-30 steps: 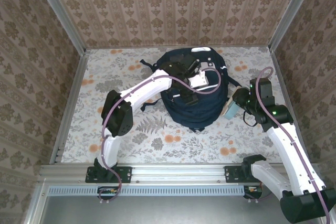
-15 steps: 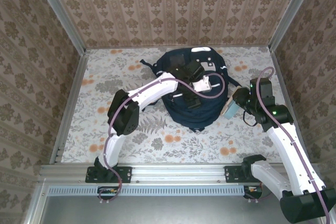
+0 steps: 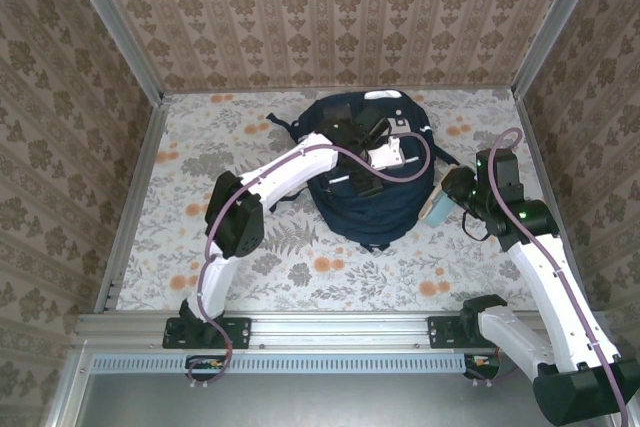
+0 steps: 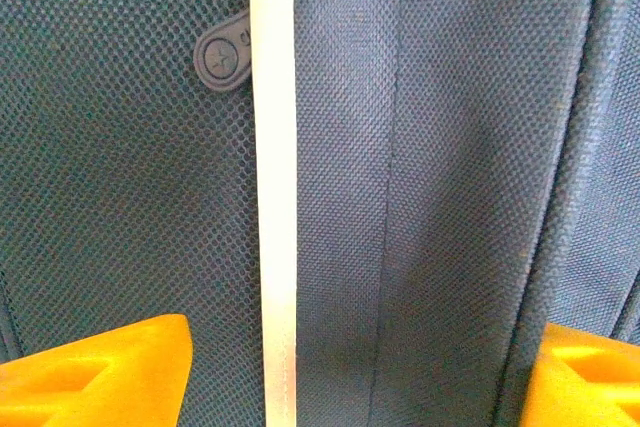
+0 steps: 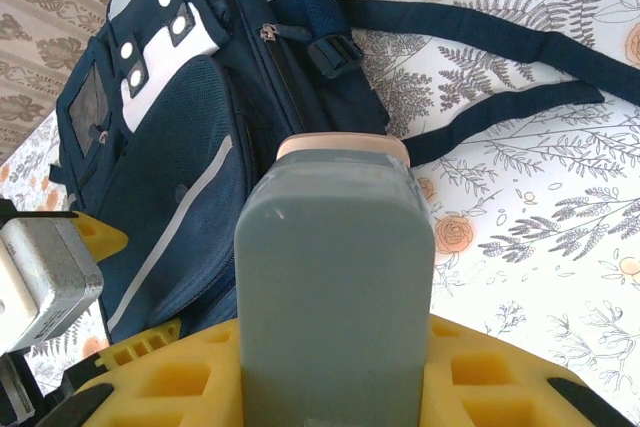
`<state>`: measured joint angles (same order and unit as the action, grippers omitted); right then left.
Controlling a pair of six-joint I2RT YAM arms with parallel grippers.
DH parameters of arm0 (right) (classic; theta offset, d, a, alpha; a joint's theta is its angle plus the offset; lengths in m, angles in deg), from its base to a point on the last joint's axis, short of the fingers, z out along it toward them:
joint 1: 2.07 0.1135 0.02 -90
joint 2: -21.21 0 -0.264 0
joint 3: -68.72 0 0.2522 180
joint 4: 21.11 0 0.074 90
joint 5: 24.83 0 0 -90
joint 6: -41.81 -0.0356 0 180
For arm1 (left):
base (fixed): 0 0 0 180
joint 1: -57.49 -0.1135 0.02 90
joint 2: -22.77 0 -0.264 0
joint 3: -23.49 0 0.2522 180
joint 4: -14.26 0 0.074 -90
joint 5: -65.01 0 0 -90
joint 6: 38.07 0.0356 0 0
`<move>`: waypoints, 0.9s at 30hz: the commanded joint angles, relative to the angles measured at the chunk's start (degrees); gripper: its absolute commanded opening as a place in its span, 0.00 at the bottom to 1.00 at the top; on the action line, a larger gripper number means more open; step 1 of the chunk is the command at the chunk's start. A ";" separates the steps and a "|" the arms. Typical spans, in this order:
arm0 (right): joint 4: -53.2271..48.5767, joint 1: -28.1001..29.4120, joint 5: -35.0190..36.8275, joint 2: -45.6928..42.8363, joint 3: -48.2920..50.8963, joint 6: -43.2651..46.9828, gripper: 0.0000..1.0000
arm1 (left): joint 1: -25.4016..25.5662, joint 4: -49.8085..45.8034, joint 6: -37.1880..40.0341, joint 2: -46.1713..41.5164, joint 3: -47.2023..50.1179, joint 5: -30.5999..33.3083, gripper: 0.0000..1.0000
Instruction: Pack the student bag
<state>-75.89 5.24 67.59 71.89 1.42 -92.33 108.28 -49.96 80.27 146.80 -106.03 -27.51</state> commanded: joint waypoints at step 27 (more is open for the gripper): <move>9.90 -0.46 -9.53 -0.13 4.42 -3.64 0.22 | -0.64 30.68 -1.53 -13.72 28.57 17.09 0.35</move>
<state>-68.13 5.04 59.37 72.59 5.81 -95.06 108.08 -23.88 77.89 135.52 -78.34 -14.42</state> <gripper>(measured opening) 0.343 0.369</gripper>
